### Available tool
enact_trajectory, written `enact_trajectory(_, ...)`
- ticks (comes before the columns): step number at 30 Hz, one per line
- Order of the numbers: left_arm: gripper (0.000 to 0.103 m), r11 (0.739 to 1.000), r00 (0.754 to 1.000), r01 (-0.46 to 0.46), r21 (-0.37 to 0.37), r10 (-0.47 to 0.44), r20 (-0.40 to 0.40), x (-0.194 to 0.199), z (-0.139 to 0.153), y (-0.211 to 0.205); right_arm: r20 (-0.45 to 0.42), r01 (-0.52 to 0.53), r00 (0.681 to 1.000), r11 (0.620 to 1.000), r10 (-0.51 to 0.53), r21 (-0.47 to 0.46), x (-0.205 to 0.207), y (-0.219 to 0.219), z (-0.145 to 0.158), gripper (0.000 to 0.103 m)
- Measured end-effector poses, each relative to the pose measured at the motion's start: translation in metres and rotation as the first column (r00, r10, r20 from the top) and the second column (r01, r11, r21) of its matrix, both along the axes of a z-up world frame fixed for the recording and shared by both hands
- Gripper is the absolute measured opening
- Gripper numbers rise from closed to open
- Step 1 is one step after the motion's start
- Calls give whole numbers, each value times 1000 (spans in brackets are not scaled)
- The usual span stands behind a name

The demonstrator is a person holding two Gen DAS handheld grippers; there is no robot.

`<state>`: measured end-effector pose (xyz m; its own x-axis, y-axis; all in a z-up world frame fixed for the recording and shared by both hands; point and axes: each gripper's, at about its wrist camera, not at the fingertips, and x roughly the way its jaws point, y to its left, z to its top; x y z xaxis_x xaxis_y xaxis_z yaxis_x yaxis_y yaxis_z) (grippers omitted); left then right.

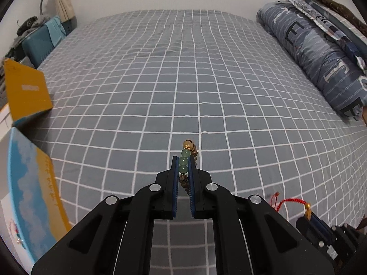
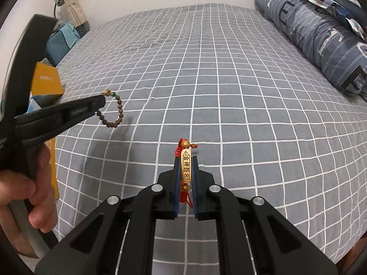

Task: Organize jewelry
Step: 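Carry the wooden bead and red cord bracelets over the white box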

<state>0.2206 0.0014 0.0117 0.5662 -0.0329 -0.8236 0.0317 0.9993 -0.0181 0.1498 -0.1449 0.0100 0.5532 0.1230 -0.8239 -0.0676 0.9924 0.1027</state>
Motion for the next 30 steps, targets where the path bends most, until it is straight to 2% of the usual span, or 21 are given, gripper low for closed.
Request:
enact_trajectory(9,7,1000,999,13,16,-14,52,-39,26,9,34,4,999,1000,-4,-2,-15,5,20,8)
enact_trajectory(18,7,999,997,-9,51,5,79,-74,38,21,63,-3,998,1000,3,11,-29,13,37,8)
enact_trajectory(30,7,995,987,-70,69,59,147,-119,68,66,83,-59,995,998,58,9,-25,52,46,8)
